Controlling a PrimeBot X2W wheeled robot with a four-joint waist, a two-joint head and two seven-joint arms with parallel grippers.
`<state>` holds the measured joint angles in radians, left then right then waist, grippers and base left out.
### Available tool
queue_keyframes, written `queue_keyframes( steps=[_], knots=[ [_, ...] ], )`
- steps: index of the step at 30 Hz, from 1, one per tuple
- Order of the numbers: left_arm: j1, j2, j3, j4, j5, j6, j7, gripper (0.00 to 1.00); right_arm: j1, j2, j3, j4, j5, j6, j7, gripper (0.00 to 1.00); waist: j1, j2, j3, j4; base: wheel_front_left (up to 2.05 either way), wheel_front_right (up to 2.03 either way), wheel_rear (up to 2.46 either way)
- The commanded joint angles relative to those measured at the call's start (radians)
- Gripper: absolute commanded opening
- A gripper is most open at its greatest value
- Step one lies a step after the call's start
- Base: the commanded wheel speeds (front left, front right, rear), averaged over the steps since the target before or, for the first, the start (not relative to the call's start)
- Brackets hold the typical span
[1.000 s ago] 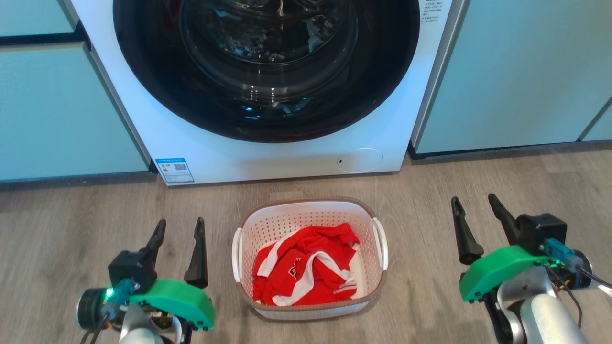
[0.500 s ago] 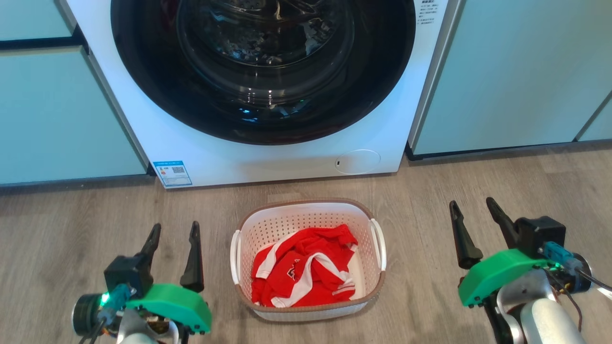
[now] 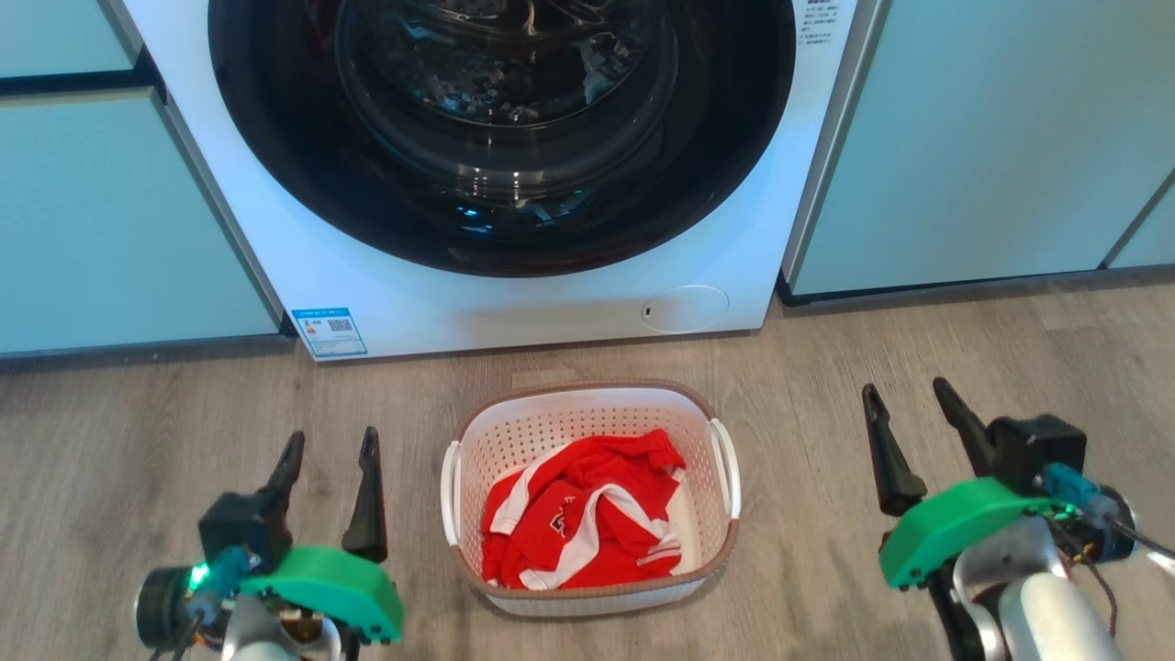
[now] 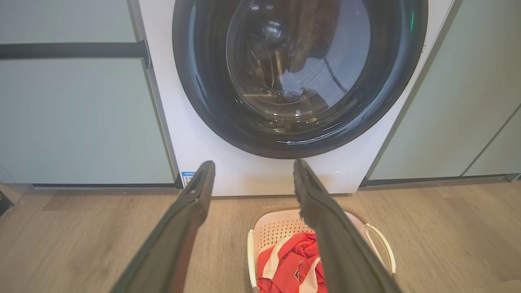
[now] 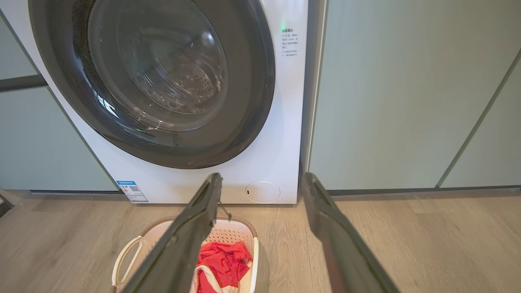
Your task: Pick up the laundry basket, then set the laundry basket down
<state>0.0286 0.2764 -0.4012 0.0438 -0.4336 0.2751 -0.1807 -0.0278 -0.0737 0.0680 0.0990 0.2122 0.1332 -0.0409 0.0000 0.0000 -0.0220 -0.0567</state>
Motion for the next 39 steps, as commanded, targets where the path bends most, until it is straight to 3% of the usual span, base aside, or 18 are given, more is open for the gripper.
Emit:
queue_keyframes(
  steps=[1,39],
  knots=[
    [0.000,-0.001,-0.001,0.003,0.001,-0.001,0.000,0.00,0.000,0.001,0.000,0.003,0.000,0.000,0.000,0.00,0.0000,0.0000,0.000,0.000,0.00,0.00,0.00],
    [-0.040,-0.056,0.133,0.067,-0.358,-0.119,0.073,0.00,-0.023,0.001,-0.044,0.048,0.417,-0.001,0.038,0.00,0.0000,0.0000,0.007,0.017,0.00,0.00,0.00]
  ],
)
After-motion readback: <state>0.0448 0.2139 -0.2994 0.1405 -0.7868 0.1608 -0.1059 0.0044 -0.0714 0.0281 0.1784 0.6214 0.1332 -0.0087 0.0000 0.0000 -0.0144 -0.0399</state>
